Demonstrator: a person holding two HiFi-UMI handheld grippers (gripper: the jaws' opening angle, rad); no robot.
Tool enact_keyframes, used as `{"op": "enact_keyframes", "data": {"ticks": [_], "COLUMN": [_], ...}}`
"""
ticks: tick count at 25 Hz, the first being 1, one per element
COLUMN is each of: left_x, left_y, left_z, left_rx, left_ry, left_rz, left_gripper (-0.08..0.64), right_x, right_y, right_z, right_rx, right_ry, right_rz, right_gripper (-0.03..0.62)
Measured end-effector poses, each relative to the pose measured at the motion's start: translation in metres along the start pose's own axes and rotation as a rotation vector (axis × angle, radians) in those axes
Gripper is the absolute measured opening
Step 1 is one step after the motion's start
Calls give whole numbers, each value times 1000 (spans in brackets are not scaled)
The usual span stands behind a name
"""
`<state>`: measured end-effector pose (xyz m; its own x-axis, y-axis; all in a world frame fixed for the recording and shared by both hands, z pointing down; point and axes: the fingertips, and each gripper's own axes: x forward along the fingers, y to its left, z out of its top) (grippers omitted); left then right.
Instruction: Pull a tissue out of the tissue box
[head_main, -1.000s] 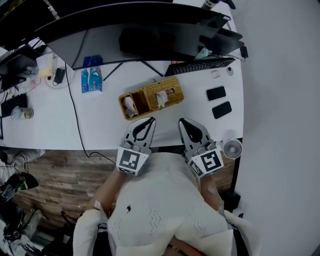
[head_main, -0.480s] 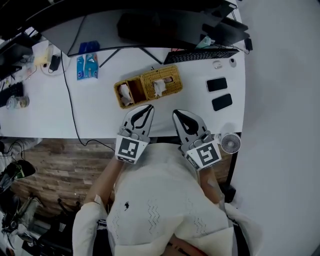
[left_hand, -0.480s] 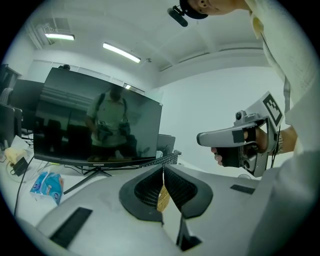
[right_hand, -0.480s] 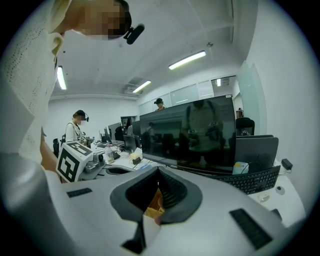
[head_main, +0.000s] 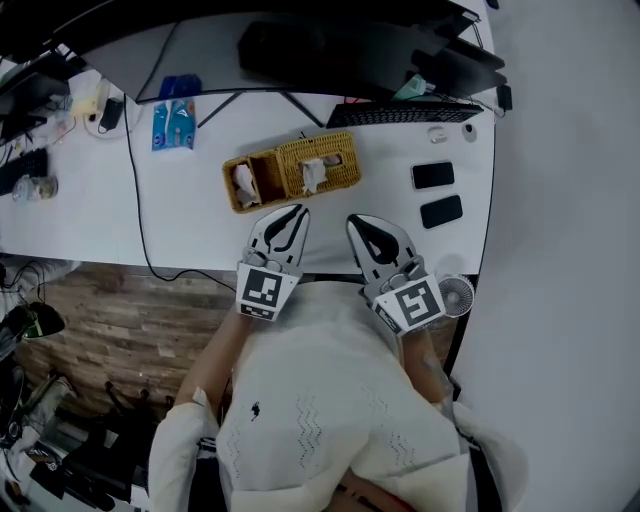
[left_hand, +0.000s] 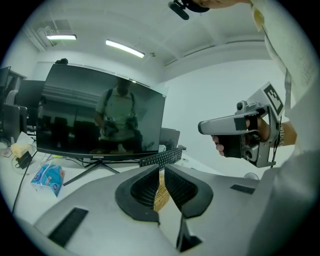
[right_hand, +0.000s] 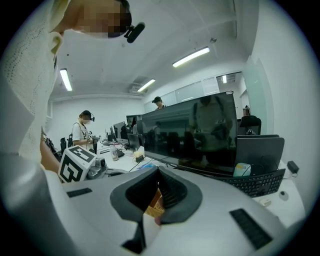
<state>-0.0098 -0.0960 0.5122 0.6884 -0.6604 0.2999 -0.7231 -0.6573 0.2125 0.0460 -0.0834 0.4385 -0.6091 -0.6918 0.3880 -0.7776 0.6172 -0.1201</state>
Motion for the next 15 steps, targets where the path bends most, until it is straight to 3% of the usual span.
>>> {"op": "enact_keyframes", "data": {"ticks": [6, 9, 15], "left_x": [13, 20, 32], "left_y": [-3, -4, -2], "left_z": [-17, -26, -43], "left_rx": [-7, -19, -32], "left_ry": [46, 74, 115], "left_rz": [34, 41, 65], "left_gripper": [23, 130, 141], "right_x": [-5, -7, -15], "right_y": [-7, -11, -19], "right_z": [-3, -5, -11], "right_rx": [-3, -7, -3], "right_ry": [10, 19, 34], "right_rz": [27, 30, 21], "right_gripper": [2, 2, 2]}}
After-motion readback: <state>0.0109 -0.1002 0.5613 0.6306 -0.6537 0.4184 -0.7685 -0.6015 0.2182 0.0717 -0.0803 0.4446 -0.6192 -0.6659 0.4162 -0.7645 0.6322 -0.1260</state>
